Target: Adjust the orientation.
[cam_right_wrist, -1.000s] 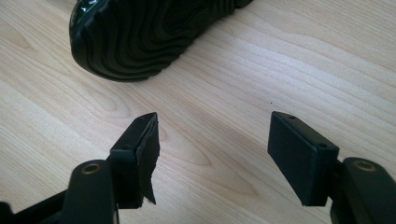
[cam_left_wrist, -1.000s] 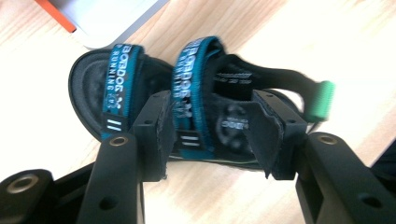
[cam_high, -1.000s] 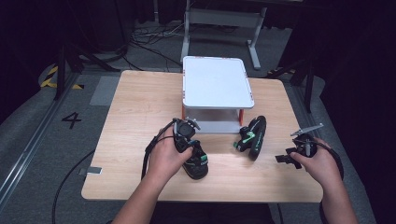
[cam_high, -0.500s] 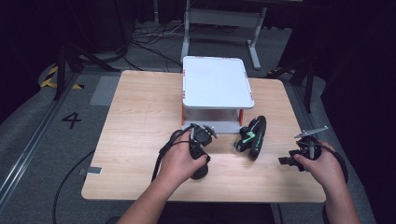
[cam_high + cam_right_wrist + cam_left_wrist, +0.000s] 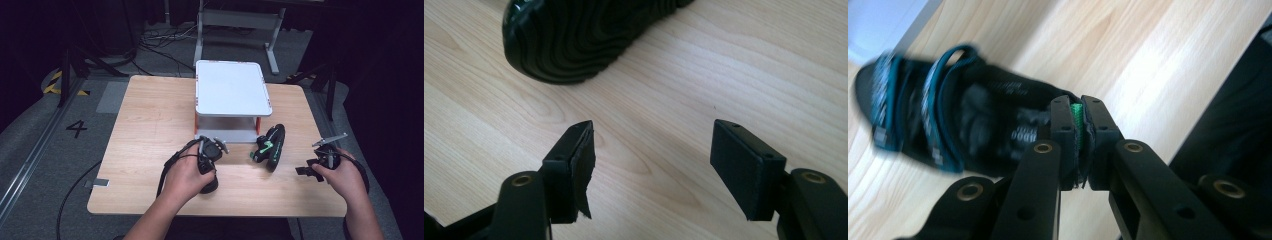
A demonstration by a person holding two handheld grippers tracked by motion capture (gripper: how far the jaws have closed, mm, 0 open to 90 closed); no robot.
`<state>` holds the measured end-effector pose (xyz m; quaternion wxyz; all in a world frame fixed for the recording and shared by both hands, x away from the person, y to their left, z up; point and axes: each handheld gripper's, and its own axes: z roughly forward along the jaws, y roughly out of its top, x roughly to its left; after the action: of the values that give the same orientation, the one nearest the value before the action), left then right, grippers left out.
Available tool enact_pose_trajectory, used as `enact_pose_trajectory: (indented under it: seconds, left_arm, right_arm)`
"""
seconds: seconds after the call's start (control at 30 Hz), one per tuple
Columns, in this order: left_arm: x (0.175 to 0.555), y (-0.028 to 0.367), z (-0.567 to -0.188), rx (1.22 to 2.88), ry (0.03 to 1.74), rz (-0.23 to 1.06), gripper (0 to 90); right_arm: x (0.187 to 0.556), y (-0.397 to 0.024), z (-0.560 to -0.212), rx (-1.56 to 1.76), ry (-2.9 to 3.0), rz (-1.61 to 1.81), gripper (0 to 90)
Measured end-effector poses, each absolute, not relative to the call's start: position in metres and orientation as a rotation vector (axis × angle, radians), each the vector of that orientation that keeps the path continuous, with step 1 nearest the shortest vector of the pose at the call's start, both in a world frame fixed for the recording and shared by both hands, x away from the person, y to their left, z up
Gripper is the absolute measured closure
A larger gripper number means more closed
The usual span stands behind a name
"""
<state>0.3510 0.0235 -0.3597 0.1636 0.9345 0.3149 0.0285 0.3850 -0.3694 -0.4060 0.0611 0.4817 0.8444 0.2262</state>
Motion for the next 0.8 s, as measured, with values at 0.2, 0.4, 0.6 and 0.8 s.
enact_pose_trajectory:
  seconds: [0.2,0.4,0.6,0.8]
  left_arm:
    - [0.338,0.037,-0.368,2.719,0.94,0.031,84.9]
    - [0.338,0.044,-0.358,2.636,0.958,0.054,57.4]
    - [0.353,0.045,-0.352,2.632,0.964,0.223,36.6]
    - [0.39,0.041,-0.383,2.774,0.946,0.253,40.3]
  right_arm:
    - [0.397,-0.355,-0.406,1.403,2.591,0.694,34.7]
    - [0.398,-0.351,-0.405,1.381,2.608,0.694,34.7]
    - [0.393,-0.357,-0.405,1.4,2.587,0.691,34.4]
    - [0.385,-0.366,-0.408,1.435,2.57,0.673,34.0]
